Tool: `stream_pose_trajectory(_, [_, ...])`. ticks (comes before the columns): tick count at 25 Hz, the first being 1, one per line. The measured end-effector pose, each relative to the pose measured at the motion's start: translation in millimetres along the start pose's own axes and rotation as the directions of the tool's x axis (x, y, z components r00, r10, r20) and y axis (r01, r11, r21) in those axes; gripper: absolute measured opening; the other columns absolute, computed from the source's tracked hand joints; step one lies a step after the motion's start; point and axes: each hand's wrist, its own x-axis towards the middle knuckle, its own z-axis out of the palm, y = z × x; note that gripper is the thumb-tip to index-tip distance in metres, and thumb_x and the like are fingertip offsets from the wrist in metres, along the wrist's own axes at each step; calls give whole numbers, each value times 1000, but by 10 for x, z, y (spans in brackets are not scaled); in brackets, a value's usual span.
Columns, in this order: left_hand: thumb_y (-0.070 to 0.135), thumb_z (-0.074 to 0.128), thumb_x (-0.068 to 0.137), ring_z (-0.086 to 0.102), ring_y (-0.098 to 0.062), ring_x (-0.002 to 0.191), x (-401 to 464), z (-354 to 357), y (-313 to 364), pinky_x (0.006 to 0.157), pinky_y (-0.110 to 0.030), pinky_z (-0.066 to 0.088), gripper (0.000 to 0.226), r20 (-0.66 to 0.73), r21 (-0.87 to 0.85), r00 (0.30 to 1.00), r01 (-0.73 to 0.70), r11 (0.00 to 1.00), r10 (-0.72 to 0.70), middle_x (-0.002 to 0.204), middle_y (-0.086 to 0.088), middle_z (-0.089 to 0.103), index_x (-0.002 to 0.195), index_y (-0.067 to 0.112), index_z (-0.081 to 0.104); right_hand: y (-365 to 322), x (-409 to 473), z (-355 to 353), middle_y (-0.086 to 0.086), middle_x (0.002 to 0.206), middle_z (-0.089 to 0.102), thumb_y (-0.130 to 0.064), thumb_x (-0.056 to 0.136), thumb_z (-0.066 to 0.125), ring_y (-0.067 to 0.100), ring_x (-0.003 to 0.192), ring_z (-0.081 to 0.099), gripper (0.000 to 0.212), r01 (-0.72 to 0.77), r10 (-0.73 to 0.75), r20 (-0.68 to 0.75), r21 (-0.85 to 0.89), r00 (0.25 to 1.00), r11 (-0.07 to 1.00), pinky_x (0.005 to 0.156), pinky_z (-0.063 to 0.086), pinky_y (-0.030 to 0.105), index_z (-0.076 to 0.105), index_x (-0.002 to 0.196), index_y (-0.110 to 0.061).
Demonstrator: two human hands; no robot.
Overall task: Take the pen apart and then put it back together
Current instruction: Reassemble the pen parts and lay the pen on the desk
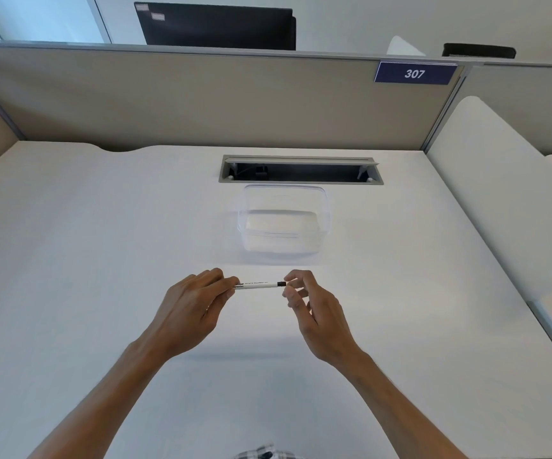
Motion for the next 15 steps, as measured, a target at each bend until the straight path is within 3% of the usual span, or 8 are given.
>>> stream_pose_trajectory(3, [28,41,97,38,-13,60,7,11,6,52,-27,38,26,7,-23,1000,5,1000,-5,76,11,49,105,22,65,-6,-7,10,-18,94,60,-37,103,41,5,88,61,11,73,-76,-13,-118,997,990,72,50,28,50,110,-35])
stream_pose_trajectory(8, [31,40,97,42,-13,60,3,-3,34,52,-30,42,27,8,-62,1000,1,998,-1,75,15,43,105,23,65,35,27,36,-10,81,54,-36,103,36,5,62,42,17,182,-203,-65,-240,977,954,61,43,28,50,99,-27])
stream_pose_trajectory(11, [30,41,97,41,-14,58,6,-34,50,51,-30,40,27,-9,-49,1000,-1,999,0,74,14,44,102,23,66,6,33,52,-8,72,53,-40,101,29,8,60,43,23,189,-200,-47,-174,979,966,58,41,26,45,89,-28])
stream_pose_trajectory(15, [25,45,95,40,-17,55,19,-79,106,50,-31,39,23,-55,-8,998,-25,1000,24,73,9,53,98,21,68,-40,37,81,-10,54,50,-37,104,33,9,52,50,30,99,-99,-20,50,995,994,54,38,23,38,76,-27])
